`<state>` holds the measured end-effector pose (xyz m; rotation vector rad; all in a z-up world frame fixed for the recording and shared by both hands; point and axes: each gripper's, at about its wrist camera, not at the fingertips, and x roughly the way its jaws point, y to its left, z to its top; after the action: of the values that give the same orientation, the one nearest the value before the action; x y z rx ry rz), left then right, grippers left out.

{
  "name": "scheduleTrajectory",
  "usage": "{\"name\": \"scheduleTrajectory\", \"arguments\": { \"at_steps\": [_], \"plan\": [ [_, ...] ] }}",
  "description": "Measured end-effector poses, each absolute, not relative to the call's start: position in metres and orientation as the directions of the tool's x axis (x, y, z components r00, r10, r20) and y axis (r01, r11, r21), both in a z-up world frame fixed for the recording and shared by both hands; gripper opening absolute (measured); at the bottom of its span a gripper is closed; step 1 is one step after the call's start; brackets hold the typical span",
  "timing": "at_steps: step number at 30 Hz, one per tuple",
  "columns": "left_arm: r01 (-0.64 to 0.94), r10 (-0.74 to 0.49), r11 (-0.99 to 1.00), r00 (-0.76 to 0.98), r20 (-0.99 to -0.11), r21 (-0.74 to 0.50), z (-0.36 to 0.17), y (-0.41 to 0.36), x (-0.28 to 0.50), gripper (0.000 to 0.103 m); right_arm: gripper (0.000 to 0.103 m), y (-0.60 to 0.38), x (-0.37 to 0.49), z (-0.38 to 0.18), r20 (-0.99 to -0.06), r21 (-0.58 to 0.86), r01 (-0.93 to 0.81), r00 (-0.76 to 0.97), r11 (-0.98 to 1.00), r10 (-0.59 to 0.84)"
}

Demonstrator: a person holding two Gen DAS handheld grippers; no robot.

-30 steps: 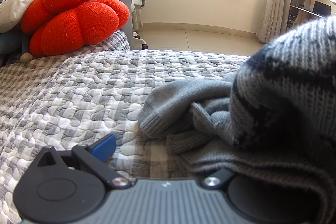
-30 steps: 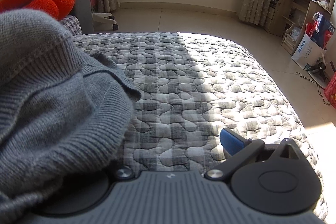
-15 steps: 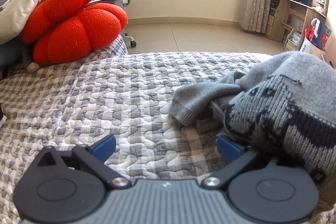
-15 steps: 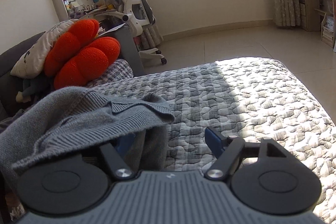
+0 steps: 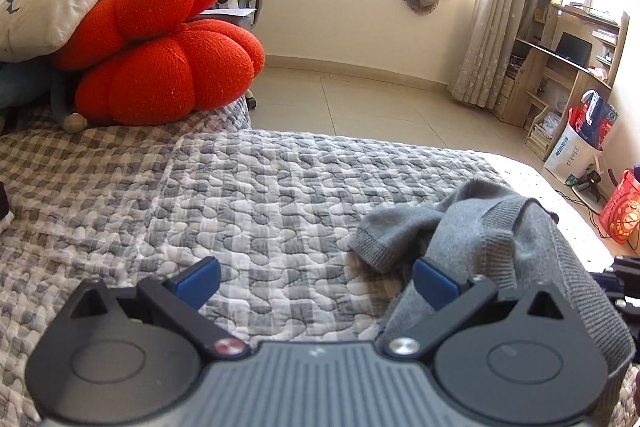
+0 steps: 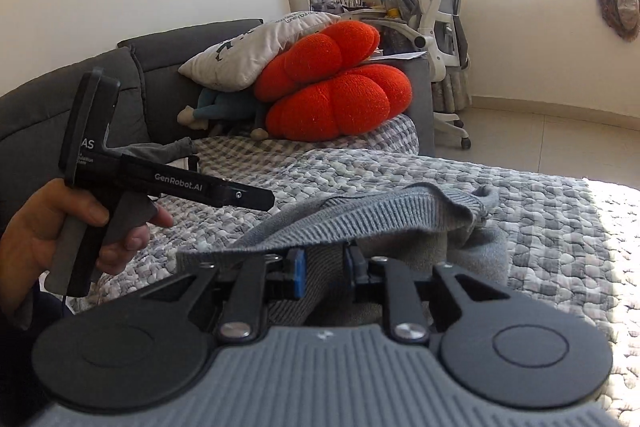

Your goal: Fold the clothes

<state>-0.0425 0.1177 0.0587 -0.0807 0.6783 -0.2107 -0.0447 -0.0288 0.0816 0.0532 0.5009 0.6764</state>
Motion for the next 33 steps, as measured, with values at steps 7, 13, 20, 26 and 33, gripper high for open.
{"name": "scheduleTrajectory", "arguments": {
  "at_steps": [7,13,20,26,33],
  "plan": [
    [0.272,-0.246,0.961,0.737,-0.63,-0.057,0.049,0.078,-0.051,0.102,0.049,-0.054,-0.023,0.059,-0.554,0.241,-0.358,0.712,0.902,0.431],
    [0.291,-0.242,0.957,0.744,-0.623,-0.024,0.05,0.068,-0.052,0.102,0.049,-0.065,-0.034,0.071,-0.471,0.316,-0.391,0.726,0.865,0.5],
    [0.289,-0.252,0.956,0.742,-0.621,-0.043,0.046,0.077,-0.048,0.088,0.049,-0.05,-0.049,0.083,-0.41,0.342,-0.571,0.624,0.746,0.665],
    [0.289,-0.286,0.952,0.715,-0.638,-0.103,0.04,0.084,-0.045,0.03,0.051,-0.027,-0.065,0.083,-0.421,0.276,-0.712,0.514,0.646,0.747],
    [0.279,-0.326,0.944,0.724,-0.608,-0.174,0.047,0.092,-0.05,0.004,0.056,-0.013,-0.069,0.073,-0.482,0.21,-0.718,0.515,0.664,0.709]
  ]
}}
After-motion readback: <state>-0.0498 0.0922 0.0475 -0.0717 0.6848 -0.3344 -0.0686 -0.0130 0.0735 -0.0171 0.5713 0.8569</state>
